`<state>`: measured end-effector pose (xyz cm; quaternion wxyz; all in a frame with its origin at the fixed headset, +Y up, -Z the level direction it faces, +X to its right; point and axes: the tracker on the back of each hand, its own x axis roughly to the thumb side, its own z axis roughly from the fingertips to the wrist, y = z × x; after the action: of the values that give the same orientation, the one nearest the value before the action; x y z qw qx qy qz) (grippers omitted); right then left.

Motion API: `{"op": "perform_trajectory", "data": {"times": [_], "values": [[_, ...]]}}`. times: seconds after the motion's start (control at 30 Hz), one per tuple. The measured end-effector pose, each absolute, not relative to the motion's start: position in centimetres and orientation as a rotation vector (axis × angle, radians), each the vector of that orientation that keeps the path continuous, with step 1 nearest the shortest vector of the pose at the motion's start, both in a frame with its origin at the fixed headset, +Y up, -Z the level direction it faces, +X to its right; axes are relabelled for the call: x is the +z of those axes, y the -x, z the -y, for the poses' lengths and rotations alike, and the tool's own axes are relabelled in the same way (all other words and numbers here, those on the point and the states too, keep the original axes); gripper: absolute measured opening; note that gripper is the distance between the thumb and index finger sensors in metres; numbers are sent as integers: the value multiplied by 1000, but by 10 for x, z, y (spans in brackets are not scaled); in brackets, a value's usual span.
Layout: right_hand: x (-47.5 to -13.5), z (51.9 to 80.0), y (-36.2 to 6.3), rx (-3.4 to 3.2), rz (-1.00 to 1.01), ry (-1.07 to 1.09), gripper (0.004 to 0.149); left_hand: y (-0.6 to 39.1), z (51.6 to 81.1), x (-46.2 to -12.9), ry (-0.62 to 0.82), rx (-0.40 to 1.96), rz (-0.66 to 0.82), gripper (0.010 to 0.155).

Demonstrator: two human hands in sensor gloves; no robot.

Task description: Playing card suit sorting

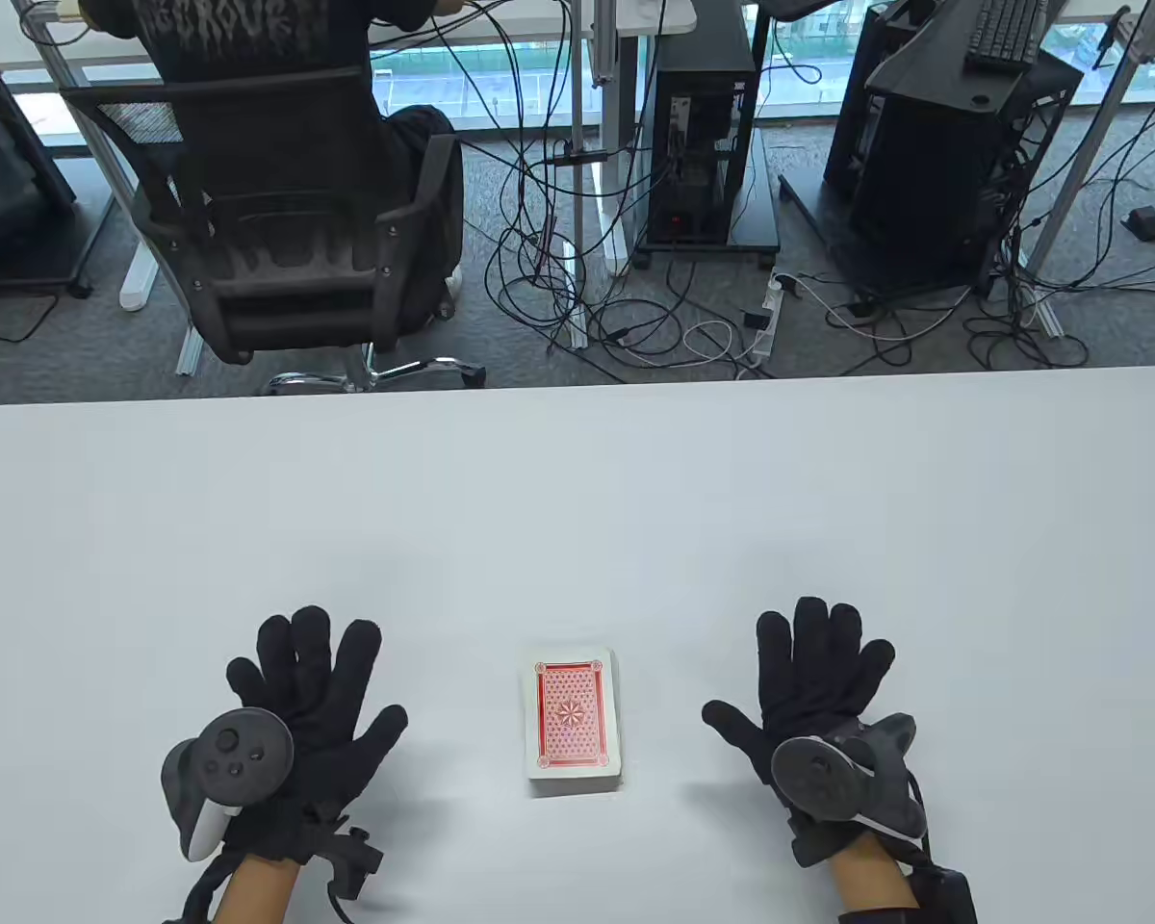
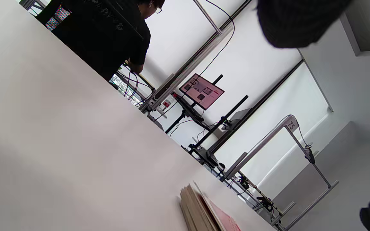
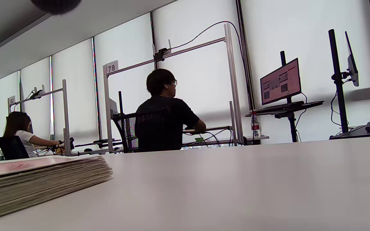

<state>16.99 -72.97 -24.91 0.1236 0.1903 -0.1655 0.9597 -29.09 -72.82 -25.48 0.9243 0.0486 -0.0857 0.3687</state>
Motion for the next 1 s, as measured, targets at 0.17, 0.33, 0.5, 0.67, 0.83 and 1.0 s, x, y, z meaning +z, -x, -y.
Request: {"op": "perform_trajectory", "data": {"times": [0.17,0.33,0.5,0.67,0.83,1.0], "values": [[-248,729,-170,2807,490,-561,89,290,729,-255,-91,755,180,76],[-248,730,-170,2809,496,-571,89,288,728,-254,-91,749,188,76],[-247,730,-169,2813,501,-587,89,288,728,-254,-94,752,186,76],[-246,730,-167,2808,502,-594,89,288,726,-253,-109,750,190,76],[-246,730,-168,2812,514,-593,88,288,726,-253,-110,763,191,75],[-246,732,-166,2817,498,-600,88,288,725,-253,-117,764,194,75]]}}
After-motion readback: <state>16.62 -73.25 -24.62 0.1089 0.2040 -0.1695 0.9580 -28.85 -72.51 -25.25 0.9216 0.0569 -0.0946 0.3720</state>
